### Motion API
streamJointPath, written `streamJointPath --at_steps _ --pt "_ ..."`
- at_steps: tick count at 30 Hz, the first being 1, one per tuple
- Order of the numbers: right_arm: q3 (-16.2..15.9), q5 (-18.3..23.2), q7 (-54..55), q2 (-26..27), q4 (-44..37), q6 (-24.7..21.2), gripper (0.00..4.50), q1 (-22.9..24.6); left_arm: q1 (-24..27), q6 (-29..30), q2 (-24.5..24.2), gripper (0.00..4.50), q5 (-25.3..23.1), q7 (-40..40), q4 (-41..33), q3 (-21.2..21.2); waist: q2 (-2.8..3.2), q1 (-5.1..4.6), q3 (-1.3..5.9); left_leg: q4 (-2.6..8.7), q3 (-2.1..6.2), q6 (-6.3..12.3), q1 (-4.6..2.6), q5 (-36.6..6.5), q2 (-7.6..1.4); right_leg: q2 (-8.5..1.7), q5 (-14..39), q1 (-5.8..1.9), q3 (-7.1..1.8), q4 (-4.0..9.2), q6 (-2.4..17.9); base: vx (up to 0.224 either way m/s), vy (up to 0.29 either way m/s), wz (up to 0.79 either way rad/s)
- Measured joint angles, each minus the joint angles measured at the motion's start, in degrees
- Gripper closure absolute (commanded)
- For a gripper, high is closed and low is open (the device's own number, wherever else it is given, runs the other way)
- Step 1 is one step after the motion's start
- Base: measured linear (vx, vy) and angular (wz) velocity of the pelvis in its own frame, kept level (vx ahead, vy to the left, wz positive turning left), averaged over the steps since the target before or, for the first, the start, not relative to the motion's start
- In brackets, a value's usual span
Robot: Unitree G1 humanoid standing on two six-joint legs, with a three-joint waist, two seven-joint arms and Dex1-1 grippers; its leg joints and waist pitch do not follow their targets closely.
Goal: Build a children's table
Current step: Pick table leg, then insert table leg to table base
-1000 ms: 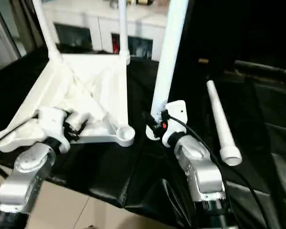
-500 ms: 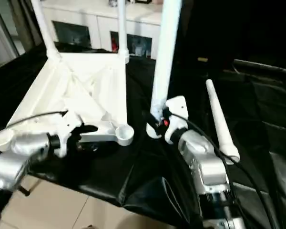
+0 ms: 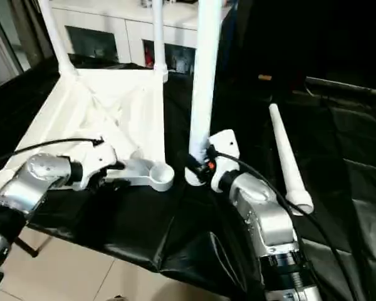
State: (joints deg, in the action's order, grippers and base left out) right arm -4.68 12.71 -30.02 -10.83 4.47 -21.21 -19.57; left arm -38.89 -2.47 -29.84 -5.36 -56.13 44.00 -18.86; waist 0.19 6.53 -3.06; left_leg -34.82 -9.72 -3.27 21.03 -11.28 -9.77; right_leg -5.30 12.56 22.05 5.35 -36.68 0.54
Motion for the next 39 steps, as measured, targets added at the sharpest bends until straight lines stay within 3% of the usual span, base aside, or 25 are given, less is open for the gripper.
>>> streamJointPath --at_steps 1,5,6,9,12,16,29,39 --pt "-0.22 -0.01 -0.15 0.0 0.0 0.24 2.57 0.0 0.0 -0.29 0.01 2.54 -0.07 -0.08 0.57 0.0 0.01 0.01 0.0 0.03 0.0 -0.05 -0.01 0.03 -0.01 0.0 -0.01 0.0 0.01 -0.01 0.01 0.0 0.0 0.0" --pt "-0.25 -0.03 -0.28 -0.01 0.0 0.5 2.57 0.0 -0.03 -0.26 0.0 2.63 0.02 -1.55 1.75 0.0 0.01 0.02 -0.01 0.12 0.0 -0.08 -0.04 0.05 -0.01 0.01 -0.02 0.01 0.03 0.01 0.03 0.0 0.0 0.0" --pt "-0.25 -0.04 -0.29 -0.02 0.0 0.56 2.57 0.0 -0.03 -0.09 0.0 2.98 0.29 -2.66 1.99 0.01 0.01 0.04 -0.01 0.15 0.0 -0.1 -0.04 0.06 -0.02 0.01 -0.02 0.01 0.04 0.02 0.03 0.0 0.0 0.0" --pt "-0.3 -0.08 -0.43 -0.04 0.01 0.75 2.57 0.0 -0.24 0.84 -0.11 3.04 1.26 -5.15 2.03 0.39 0.02 0.06 -0.01 0.19 -0.01 -0.1 -0.03 0.06 -0.02 0.01 0.0 0.02 0.04 0.08 0.07 0.0 0.0 0.0" --pt "-0.34 -0.08 -0.52 -0.12 0.01 0.93 2.57 0.01 -0.84 1.01 -0.08 3.48 1.29 -7.57 2.82 0.39 0.03 0.06 -0.01 0.25 -0.04 -0.1 -0.01 0.06 -0.02 0.02 0.01 0.01 0.04 0.2 0.08 0.0 0.0 0.0" --pt "-0.37 -0.08 -0.68 -0.35 0.01 1.38 2.57 0.05 -1.42 2.68 -0.36 3.66 1.6 -10.47 2.9 0.41 0.03 -0.07 -0.01 0.35 -0.12 -0.08 -0.01 0.05 -0.02 0.02 0.02 0.01 0.04 0.4 0.1 0.0 0.0 0.0" --pt "-0.85 0.82 -4.22 -2.15 -0.09 1.3 2.57 0.62 6.66 17.49 -0.33 4.49 7.03 -16.54 -15.03 1.4 0.09 -0.17 -0.03 0.46 -0.22 0.0 -0.06 0.01 -0.1 0.06 0.08 0.02 0.06 0.46 0.2 0.0 0.0 0.0" --pt "2.01 9.71 -9.09 -1.29 -0.34 -5.59 2.58 -1.34 8.73 18.54 2.37 4.5 6.28 -10.66 -19.18 1.58 0.38 -0.29 0.07 0.45 -0.24 -0.03 -0.08 0.04 -0.1 0.07 0.06 0.01 0.04 0.42 0.23 0.0 0.0 0.0"
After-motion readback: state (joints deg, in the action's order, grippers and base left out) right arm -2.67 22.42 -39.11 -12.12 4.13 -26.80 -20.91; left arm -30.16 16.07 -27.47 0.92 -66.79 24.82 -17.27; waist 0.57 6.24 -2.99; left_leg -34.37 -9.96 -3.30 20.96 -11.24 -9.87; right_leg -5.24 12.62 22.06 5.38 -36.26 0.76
